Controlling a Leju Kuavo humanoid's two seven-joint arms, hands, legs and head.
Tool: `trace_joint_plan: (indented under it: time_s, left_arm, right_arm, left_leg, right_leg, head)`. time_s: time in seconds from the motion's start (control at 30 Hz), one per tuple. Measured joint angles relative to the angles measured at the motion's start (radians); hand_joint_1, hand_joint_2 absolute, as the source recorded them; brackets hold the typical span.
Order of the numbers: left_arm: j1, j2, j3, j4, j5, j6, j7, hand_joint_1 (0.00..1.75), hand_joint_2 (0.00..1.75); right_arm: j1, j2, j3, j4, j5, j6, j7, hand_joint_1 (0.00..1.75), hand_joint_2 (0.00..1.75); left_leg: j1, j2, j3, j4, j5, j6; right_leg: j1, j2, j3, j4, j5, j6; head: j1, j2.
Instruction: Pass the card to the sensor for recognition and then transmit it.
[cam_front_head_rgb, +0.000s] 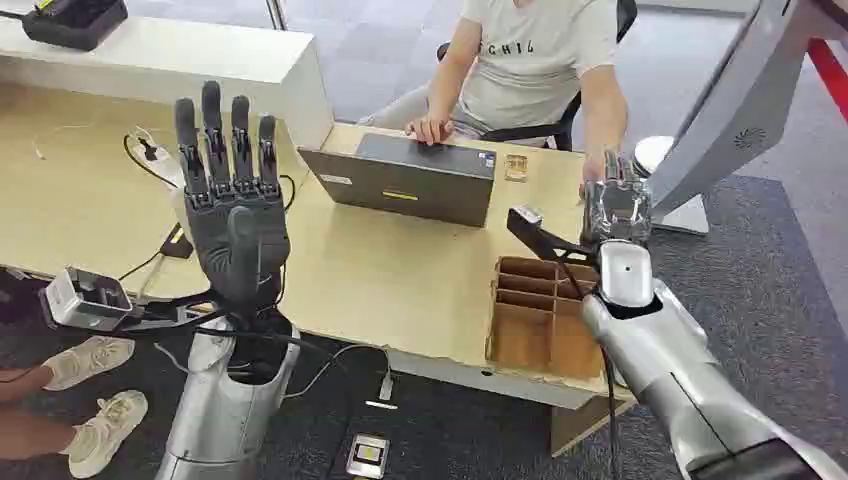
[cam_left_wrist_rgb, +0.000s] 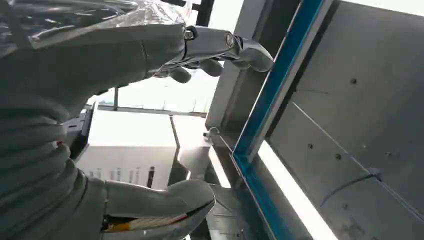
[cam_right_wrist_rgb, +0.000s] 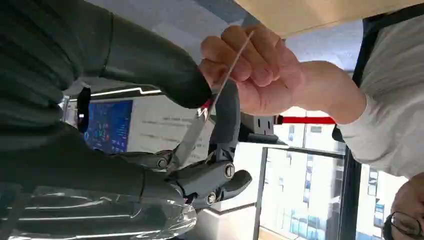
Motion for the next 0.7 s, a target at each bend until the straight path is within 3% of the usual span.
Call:
trace_joint_plan:
  time_s: [0.57, 0.7]
  left_arm:
    - [0.0, -0.002, 0.0, 0.0, -0.006, 0.003, 0.0, 0.0, 1.75]
    - [0.001, -0.002, 0.0, 0.0, -0.01, 0.016, 0.0, 0.0, 1.75]
  right_arm:
    - [0.026, -0.006, -0.003, 0.0, -0.024, -0.003, -0.02, 1.75, 1.75]
    - [0.031, -0.009, -0.009, 0.0, -0.058, -0.035, -0.041, 1.75, 1.75]
  left_leg:
    - [0.0, 0.0, 0.0, 0.0, 0.0, 0.0]
    - [0.0, 0.0, 0.0, 0.0, 0.0, 0.0]
  right_leg:
    - [0.0, 0.0, 0.0, 0.0, 0.0, 0.0]
    - [0.0, 0.0, 0.0, 0.0, 0.0, 0.0]
  head:
    - [0.0, 0.0]
    - [0.0, 0.0]
